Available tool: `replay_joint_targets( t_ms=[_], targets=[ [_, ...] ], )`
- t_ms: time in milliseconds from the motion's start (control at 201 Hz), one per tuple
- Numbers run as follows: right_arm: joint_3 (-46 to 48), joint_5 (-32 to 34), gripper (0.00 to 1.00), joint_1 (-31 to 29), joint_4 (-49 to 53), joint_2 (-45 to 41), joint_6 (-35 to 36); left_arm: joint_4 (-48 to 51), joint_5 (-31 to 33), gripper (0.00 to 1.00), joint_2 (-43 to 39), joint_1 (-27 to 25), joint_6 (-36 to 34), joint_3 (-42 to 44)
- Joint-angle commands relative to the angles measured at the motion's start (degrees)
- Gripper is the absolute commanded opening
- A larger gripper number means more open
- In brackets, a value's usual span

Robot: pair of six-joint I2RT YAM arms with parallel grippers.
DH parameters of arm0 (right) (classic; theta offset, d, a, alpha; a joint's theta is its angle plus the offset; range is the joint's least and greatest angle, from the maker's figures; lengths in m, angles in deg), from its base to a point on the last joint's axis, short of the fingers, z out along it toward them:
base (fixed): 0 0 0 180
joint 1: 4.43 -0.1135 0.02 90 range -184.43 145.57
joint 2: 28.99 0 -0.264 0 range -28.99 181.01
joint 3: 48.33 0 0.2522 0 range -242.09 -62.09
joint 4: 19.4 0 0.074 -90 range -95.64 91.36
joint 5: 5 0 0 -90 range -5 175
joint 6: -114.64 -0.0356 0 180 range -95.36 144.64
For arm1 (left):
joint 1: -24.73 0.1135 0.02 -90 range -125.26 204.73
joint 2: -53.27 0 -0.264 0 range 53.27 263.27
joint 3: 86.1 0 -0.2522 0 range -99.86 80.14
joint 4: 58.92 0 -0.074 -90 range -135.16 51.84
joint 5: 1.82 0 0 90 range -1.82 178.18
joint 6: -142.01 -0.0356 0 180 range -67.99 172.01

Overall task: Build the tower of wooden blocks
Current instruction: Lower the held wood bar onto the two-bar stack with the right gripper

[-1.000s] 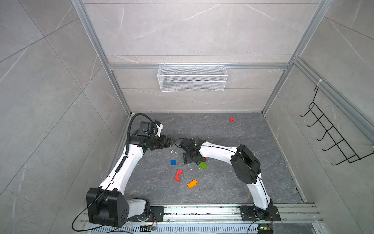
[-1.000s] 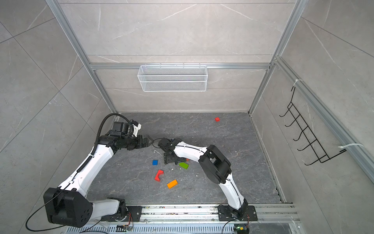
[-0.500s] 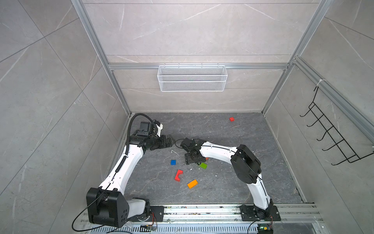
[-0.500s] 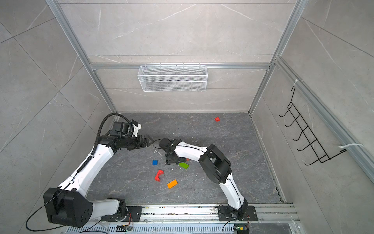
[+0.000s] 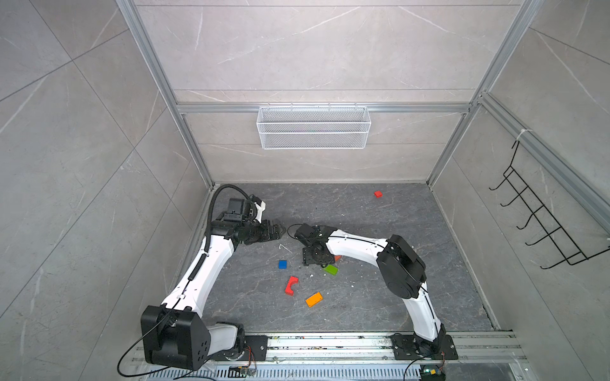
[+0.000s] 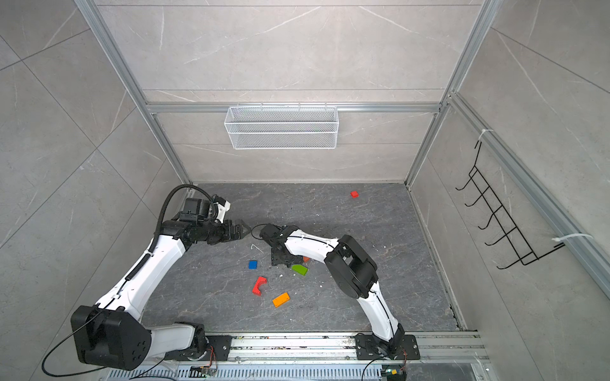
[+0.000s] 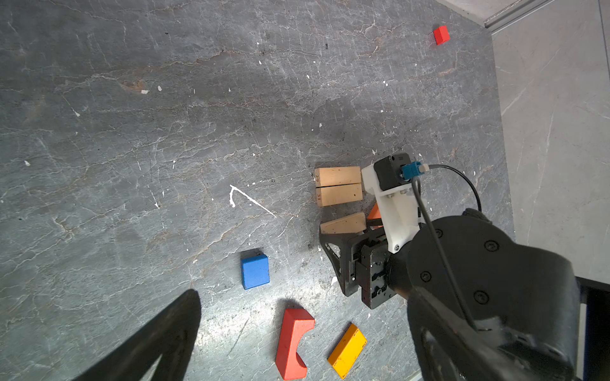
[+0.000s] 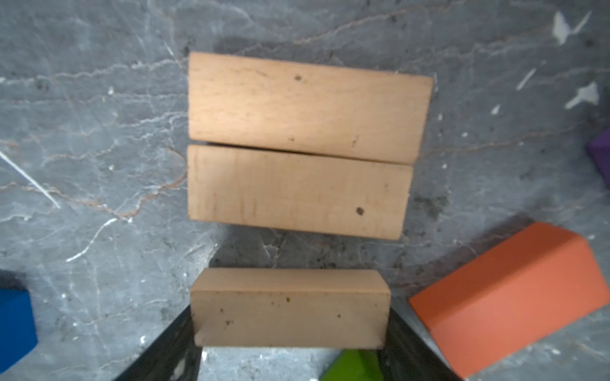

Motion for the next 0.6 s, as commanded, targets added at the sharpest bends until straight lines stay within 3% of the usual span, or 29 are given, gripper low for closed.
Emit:
replay_joint_targets(
  t_ms=[0,592],
  targets=[
    [-1.7,0.2,0.64,0.9,0.5,1.2,-1.7,-0.4,0.6,1.00,-1.5,0.2,0.1,-0.1],
    [-6.4,0.1,0.66,1.3,3.9,4.0,-1.7,-0.4,0.7,1.00,-1.5,0.2,0.1,-0.2]
  ],
)
